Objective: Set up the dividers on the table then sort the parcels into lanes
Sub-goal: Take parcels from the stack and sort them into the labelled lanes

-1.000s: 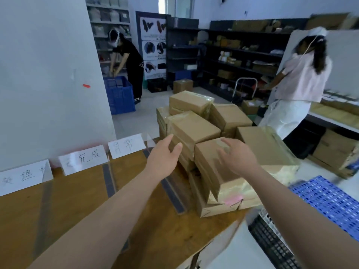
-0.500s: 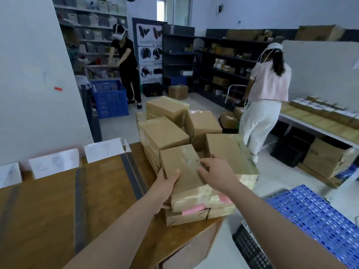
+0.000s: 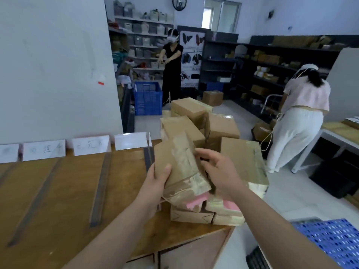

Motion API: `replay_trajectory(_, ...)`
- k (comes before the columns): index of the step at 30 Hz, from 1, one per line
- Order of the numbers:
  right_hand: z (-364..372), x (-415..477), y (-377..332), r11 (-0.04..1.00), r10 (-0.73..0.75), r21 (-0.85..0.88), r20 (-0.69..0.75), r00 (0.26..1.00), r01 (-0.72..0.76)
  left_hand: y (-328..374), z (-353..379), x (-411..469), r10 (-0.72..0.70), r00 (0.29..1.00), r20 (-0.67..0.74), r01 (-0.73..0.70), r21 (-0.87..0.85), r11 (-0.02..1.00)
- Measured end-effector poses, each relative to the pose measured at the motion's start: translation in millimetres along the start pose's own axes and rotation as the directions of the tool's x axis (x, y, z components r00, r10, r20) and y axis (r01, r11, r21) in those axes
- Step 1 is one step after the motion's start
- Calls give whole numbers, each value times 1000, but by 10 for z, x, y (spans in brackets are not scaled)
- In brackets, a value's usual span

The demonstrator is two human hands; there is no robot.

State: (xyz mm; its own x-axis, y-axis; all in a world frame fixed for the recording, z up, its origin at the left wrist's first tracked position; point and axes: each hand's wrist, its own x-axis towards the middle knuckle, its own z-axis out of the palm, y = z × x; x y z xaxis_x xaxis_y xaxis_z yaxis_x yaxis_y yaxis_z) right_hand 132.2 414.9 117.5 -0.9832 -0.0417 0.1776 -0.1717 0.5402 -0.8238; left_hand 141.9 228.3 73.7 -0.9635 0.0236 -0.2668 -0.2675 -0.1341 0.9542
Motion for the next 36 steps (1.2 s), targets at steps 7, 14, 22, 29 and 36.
replay_trajectory(7,63,125,-216,912,156,363,126,980,-192,-21,-151,-262,114,985,-131,-128,-103,986)
replay_trajectory(14,368,168,-378,883,121,376,399,909,-282,96,-423,-368,49,987,-155,-39,66,997)
replay_trajectory(22,716,228,-614,830,110,463,410,906,-311,114,-850,-493,-65,989,-134,8,-384,923)
replay_trajectory(29,1141,177,-867,851,162,314,607,778,-422,171,-1311,-581,-56,992,-109,-32,-668,744)
replay_trajectory(36,1674,90,-1246,893,63,354,512,856,-277,276,-2017,-819,67,920,-386,-143,-171,975)
